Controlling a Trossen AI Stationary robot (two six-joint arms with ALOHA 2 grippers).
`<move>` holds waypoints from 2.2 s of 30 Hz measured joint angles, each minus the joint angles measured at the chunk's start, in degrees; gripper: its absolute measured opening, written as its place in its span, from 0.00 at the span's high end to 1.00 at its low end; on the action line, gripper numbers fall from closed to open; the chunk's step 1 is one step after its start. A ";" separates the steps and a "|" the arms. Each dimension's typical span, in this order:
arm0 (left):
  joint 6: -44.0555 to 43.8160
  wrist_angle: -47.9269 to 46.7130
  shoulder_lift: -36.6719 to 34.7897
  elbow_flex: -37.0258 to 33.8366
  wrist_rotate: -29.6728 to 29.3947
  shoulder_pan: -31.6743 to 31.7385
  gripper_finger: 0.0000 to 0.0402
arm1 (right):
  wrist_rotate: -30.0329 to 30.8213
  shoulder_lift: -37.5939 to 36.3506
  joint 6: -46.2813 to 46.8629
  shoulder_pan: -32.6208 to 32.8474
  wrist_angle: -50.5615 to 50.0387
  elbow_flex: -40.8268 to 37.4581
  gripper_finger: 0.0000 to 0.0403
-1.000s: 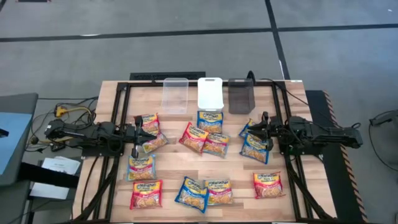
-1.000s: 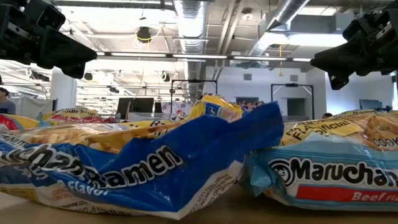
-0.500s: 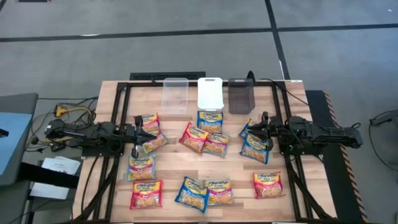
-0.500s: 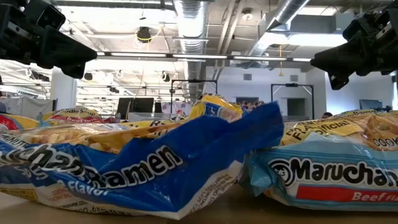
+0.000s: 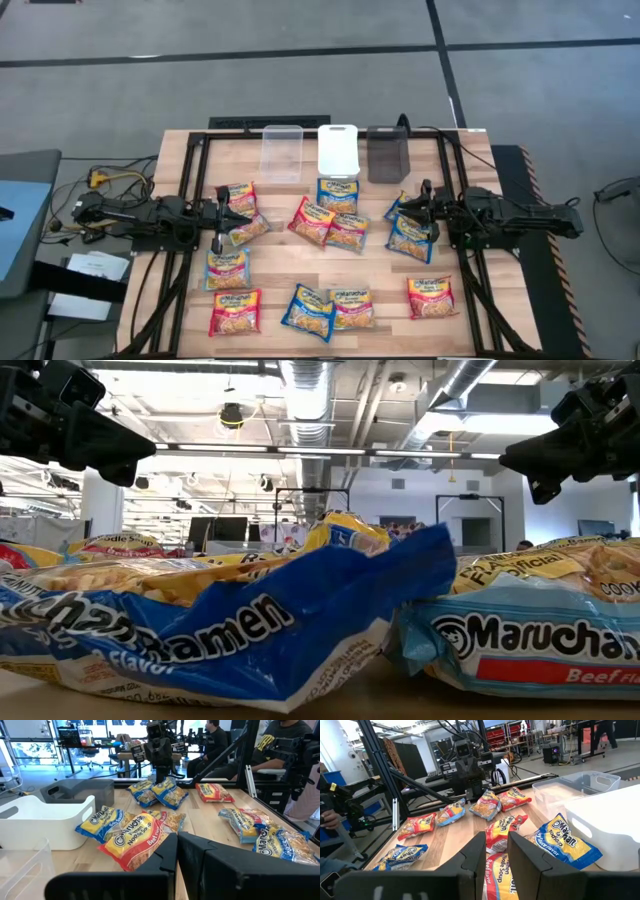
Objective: Sort Maruchan noodles
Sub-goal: Put the blue noodle pack into the black bin
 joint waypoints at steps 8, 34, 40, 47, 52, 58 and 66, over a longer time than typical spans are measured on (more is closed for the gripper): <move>-1.72 0.63 0.00 0.02 0.00 -0.02 1.00 | 0.00 0.00 -0.33 -0.02 0.00 0.00 0.73; -10.14 4.20 0.00 1.50 -0.52 0.00 1.00 | 0.00 0.00 0.35 -0.01 1.45 0.00 0.73; -8.09 4.16 0.00 1.57 -0.72 0.00 1.00 | -0.07 0.00 3.62 -0.02 5.14 -0.09 0.73; -5.72 4.15 0.00 1.57 -3.02 0.00 1.00 | 1.36 0.00 6.54 -0.02 9.20 -0.09 0.69; -5.73 4.15 0.00 1.61 -3.04 0.00 1.00 | 2.99 0.00 2.95 -0.02 16.45 -0.07 0.59; -5.71 4.15 0.00 1.64 -3.04 0.00 1.00 | 3.41 0.00 -6.69 -0.02 28.77 1.38 0.45; -6.68 3.64 0.00 1.64 -3.04 0.00 1.00 | 9.84 1.09 -12.52 -0.02 20.75 14.12 0.37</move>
